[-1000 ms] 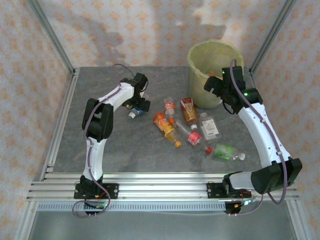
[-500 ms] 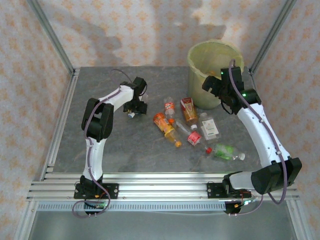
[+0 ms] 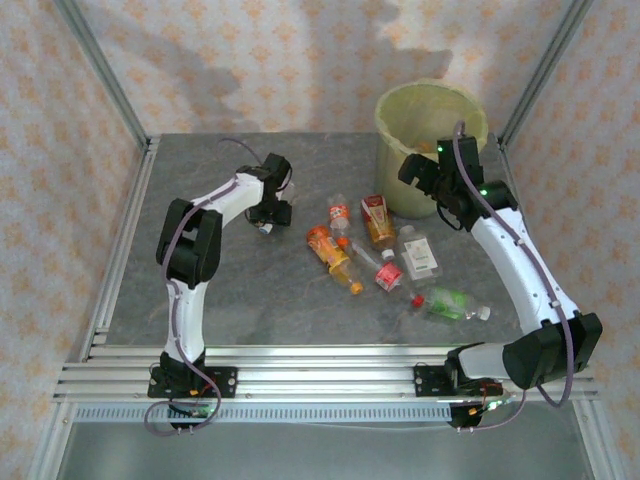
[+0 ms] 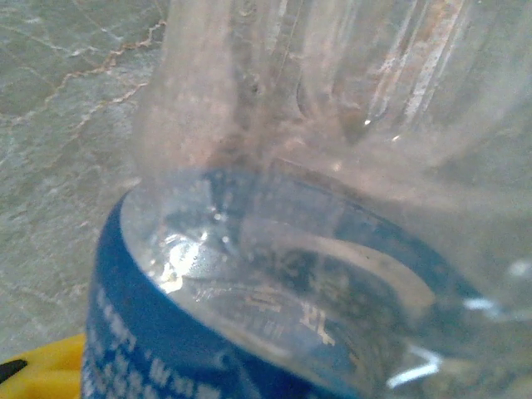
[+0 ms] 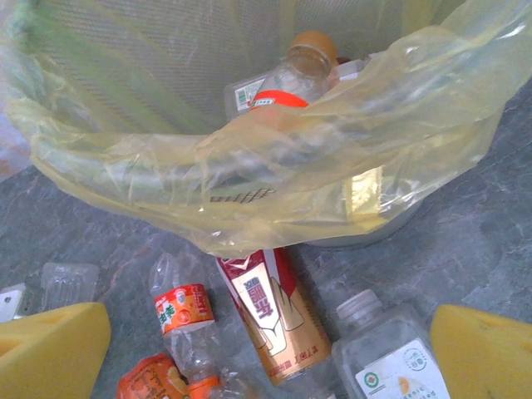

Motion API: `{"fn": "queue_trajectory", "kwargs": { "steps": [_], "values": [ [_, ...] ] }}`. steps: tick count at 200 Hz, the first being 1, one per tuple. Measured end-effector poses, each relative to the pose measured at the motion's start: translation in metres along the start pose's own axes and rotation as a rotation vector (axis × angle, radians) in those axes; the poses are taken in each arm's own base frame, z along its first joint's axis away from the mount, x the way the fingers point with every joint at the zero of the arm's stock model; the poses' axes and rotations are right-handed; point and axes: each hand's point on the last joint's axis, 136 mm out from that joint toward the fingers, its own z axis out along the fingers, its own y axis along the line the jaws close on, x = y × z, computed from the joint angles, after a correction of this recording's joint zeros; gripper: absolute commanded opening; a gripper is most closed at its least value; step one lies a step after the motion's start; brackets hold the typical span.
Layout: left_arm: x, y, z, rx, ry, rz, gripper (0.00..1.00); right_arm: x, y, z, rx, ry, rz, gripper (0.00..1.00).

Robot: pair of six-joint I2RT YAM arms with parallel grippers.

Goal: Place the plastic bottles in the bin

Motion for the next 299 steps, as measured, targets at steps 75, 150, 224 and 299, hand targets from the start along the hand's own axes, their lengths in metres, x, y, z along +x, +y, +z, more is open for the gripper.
{"fn": "queue_trajectory", "kwargs": {
  "steps": [75, 150, 224, 299],
  "values": [
    [-0.017, -0.028, -0.113, 0.221, -0.256, -0.011, 0.52, 0.007, 0.041, -0.005, -0.238, 0.026, 0.045, 0.99],
    [0.006, -0.112, -0.199, 0.604, -0.344, 0.152, 0.53, 0.021, 0.117, -0.018, -0.669, 0.095, 0.069, 0.99],
    [0.023, -0.142, -0.260, 0.795, -0.410, 0.240, 0.54, 0.048, 0.183, -0.031, -0.905, 0.177, -0.014, 0.99],
    [0.029, -0.149, -0.278, 0.881, -0.423, 0.264, 0.54, 0.063, 0.212, -0.046, -1.002, 0.214, -0.083, 0.91]
  ]
}}
